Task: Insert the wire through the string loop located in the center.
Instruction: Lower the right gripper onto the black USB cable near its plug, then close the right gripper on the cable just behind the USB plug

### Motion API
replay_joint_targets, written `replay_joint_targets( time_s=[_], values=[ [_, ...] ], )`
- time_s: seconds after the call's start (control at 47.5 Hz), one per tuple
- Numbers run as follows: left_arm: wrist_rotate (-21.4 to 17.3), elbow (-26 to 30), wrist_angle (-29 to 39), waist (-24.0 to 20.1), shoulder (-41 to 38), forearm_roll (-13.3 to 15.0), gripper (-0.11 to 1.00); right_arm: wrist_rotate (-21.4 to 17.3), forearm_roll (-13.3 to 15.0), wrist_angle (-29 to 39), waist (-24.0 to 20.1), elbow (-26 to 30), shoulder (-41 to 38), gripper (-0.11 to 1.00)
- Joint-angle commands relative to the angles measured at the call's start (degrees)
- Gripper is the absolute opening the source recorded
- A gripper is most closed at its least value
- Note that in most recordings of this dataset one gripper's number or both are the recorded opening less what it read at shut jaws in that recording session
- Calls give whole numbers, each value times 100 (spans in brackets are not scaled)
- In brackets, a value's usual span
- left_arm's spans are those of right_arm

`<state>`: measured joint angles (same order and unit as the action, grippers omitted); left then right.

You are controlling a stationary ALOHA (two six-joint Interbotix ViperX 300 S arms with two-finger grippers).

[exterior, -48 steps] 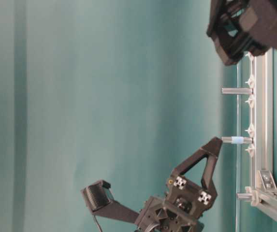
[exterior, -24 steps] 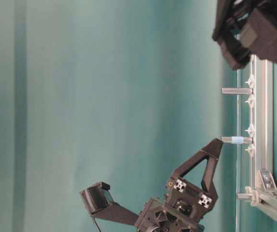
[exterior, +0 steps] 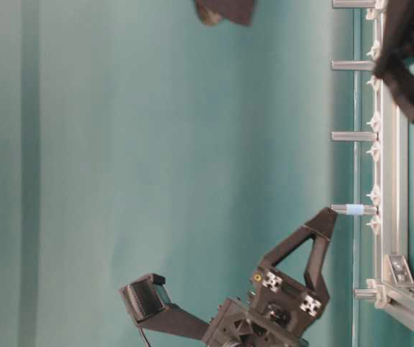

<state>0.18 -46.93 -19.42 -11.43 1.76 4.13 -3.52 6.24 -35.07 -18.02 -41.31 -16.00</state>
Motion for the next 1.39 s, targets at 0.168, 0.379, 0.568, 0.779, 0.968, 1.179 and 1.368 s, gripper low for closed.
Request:
replay_joint_targets(
  time_s=[0.168, 0.379, 0.568, 0.779, 0.968, 1.179, 1.368],
  values=[
    [18, -62, -26, 158, 132, -18, 0, -70, 18, -18, -35, 114, -62, 41],
    [18, -123, -18, 220, 132, -18, 0, -70, 18, -18, -35, 185, -193, 41],
    [18, -167, -26, 220, 132, -18, 0, -70, 18, -18, -44, 255, -299, 41],
    [18, -185, -26, 229, 132, -18, 0, -70, 18, -18, -44, 281, -396, 41],
    [18, -220, -26, 229, 132, -18, 0, -70, 18, 141, -44, 281, -431, 41],
    [9, -229, -26, 229, 132, -18, 0, -70, 18, 316, -44, 281, -431, 40],
    [9, -237, -26, 229, 132, -26, 0, -70, 18, 352, -44, 281, -431, 36]
  ],
)
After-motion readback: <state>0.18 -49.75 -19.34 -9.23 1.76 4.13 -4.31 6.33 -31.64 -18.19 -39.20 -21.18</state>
